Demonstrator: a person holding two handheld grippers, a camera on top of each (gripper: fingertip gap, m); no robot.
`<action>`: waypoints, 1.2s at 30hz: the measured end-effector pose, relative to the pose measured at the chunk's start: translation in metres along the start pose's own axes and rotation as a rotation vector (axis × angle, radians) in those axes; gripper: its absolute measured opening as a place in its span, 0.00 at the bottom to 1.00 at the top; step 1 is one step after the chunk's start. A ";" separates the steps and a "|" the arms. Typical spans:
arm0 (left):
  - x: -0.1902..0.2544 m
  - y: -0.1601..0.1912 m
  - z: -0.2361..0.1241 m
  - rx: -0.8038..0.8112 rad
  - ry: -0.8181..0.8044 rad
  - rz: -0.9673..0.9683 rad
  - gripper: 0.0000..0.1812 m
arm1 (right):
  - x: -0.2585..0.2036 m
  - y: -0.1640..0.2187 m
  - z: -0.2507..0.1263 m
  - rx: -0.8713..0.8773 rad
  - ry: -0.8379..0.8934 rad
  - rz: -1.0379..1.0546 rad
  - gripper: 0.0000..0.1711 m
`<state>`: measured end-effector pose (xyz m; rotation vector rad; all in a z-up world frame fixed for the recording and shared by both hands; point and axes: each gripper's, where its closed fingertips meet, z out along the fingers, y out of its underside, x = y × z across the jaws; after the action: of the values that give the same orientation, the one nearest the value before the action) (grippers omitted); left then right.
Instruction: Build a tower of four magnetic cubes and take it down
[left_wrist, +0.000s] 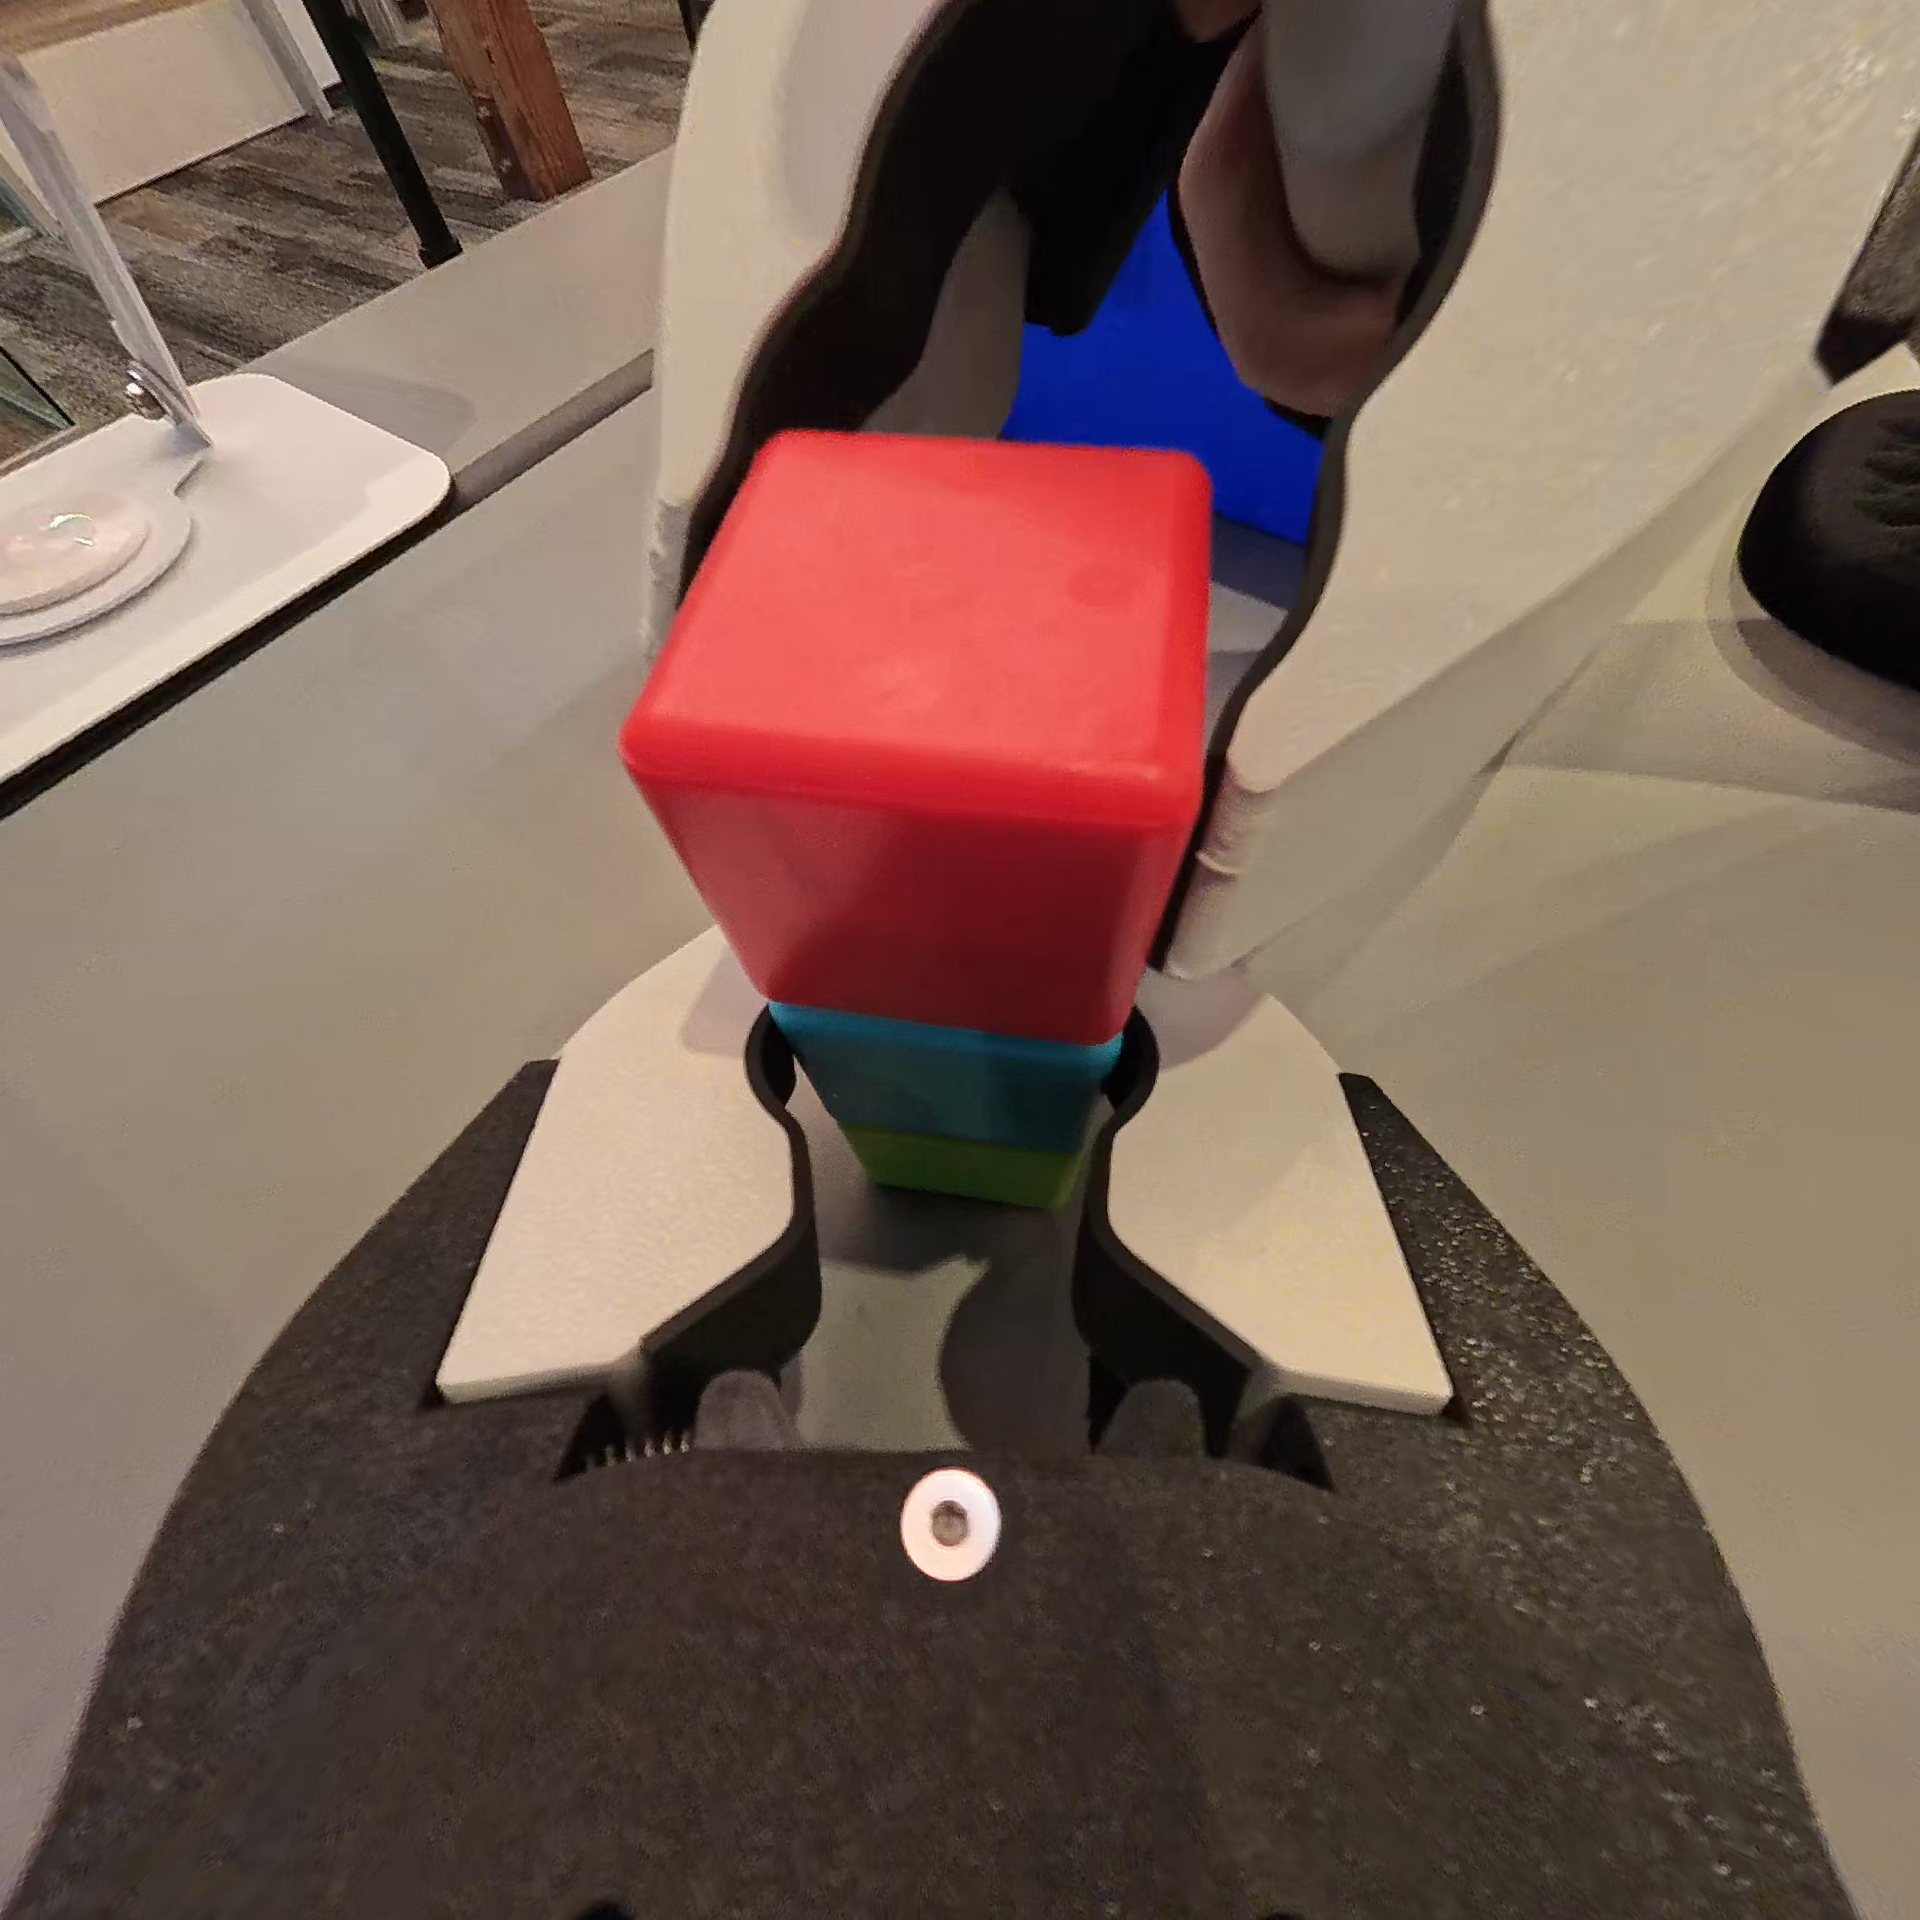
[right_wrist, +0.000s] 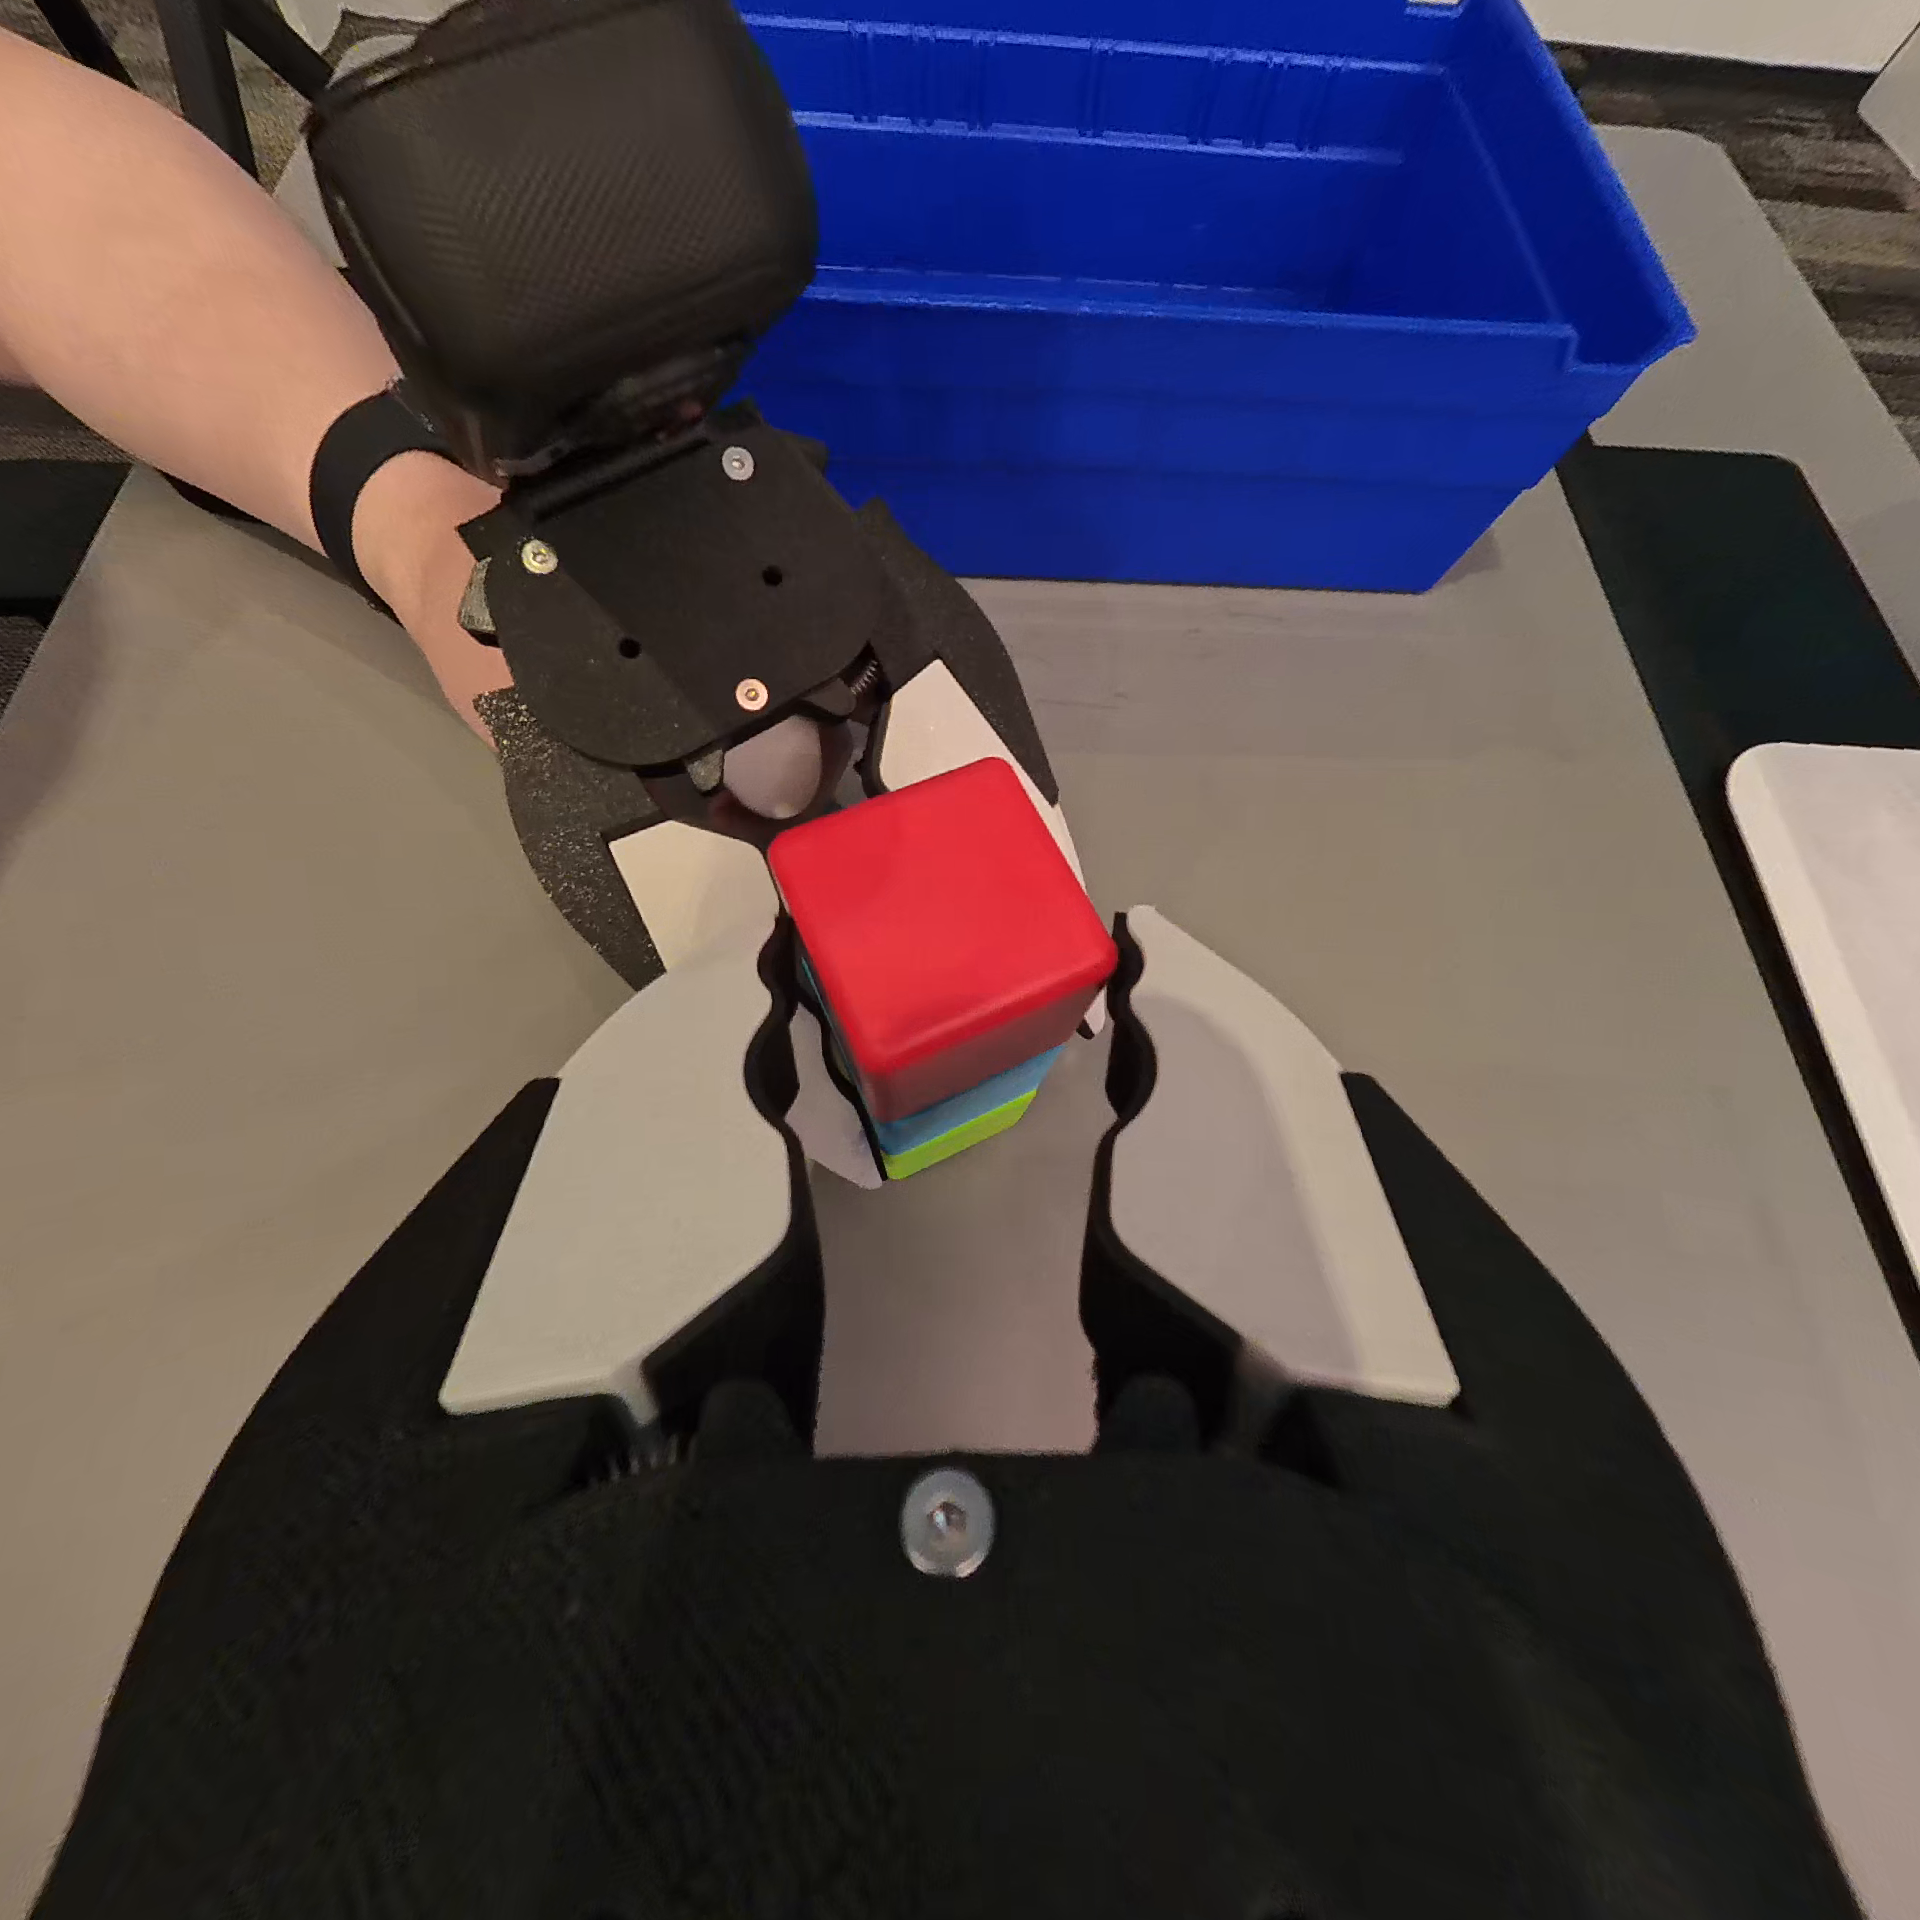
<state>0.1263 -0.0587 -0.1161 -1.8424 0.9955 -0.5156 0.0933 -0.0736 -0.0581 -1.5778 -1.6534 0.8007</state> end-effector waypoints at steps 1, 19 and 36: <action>0.000 0.000 0.000 0.000 0.000 -0.001 0.32 | 0.000 0.000 0.000 -0.003 0.000 0.000 0.34; 0.001 0.000 0.001 -0.013 0.014 -0.005 0.32 | 0.025 -0.024 -0.056 0.111 0.131 0.021 0.31; 0.000 0.000 0.002 -0.010 0.008 -0.003 0.32 | 0.160 0.252 -0.263 -0.393 1.172 0.860 0.31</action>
<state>0.1276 -0.0581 -0.1170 -1.8523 1.0021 -0.5215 0.4513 0.0937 -0.1073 -2.3687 -0.2463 -0.1932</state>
